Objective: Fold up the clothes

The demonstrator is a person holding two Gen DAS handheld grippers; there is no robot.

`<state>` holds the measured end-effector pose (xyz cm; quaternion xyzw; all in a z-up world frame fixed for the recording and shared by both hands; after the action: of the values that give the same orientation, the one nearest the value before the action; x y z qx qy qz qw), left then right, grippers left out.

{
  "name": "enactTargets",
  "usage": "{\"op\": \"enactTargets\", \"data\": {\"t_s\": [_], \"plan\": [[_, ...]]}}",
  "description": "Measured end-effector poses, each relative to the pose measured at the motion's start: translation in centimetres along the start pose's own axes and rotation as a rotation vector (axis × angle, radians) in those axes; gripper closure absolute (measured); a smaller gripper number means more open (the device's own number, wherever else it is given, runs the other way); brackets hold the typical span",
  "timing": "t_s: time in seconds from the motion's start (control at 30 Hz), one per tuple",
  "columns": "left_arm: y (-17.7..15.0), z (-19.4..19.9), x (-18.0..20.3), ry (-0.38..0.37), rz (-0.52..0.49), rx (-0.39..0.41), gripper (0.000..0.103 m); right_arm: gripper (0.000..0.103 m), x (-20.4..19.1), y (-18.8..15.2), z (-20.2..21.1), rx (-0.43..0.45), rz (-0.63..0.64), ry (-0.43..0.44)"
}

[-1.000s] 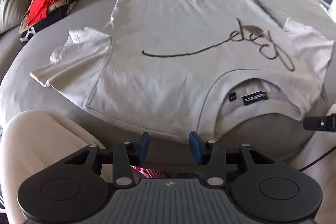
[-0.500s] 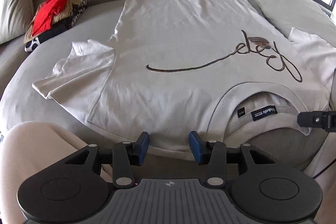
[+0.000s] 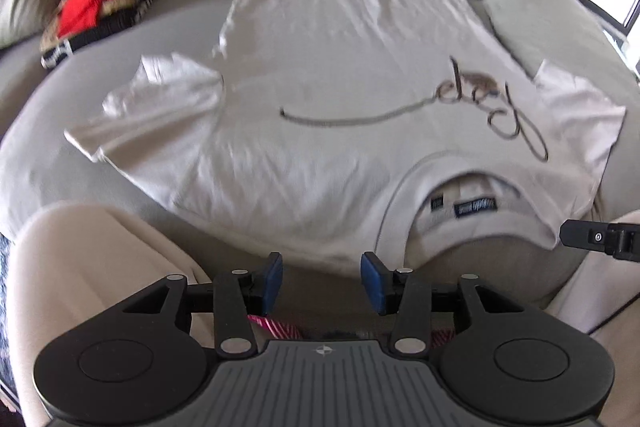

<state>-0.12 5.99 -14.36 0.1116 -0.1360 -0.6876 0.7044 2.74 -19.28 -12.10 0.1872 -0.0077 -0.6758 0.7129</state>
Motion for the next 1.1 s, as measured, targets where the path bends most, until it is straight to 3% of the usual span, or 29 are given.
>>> {"op": "enactTargets", "data": {"t_s": [0.23,0.5,0.63,0.8,0.87,0.97,1.1], "plan": [[1.0,-1.1,-0.8,0.016,0.038,0.009,0.059,0.065,-0.4,1.3,0.2,0.052,0.0,0.024],[0.0,-2.8,-0.3,0.035,0.006,-0.037,0.059,0.064,-0.1,0.6,-3.1,-0.018,0.014,-0.023],[-0.5,-2.1,-0.6,0.006,0.006,-0.086,0.06,0.063,0.2,0.4,-1.5,-0.043,-0.041,0.025],[2.4,3.3,-1.8,-0.033,0.008,0.032,0.058,0.059,-0.4,2.6,4.5,0.106,-0.07,0.113],[4.4,6.2,-2.7,-0.079,0.039,0.096,0.055,0.047,-0.7,4.3,7.7,0.19,-0.066,0.118],[8.1,10.8,-4.5,-0.148,0.079,0.214,0.045,0.038,-0.7,7.3,12.7,0.317,-0.062,0.106],[13.7,13.6,-6.9,-0.193,0.153,0.331,0.034,0.017,0.3,12.5,16.2,0.415,-0.084,0.077]]}}
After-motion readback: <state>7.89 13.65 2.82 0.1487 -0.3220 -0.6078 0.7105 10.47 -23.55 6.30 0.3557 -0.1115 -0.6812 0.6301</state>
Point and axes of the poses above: each gripper's, at about its wrist camera, not at the fingertips, and z roughly against the way its jaws point, x to its right, y to its top, the point moved 8 cm from there along -z, roughly the way its jaws point, and after that the axes turned 13 degrees about -x, right-handed, at the moved point
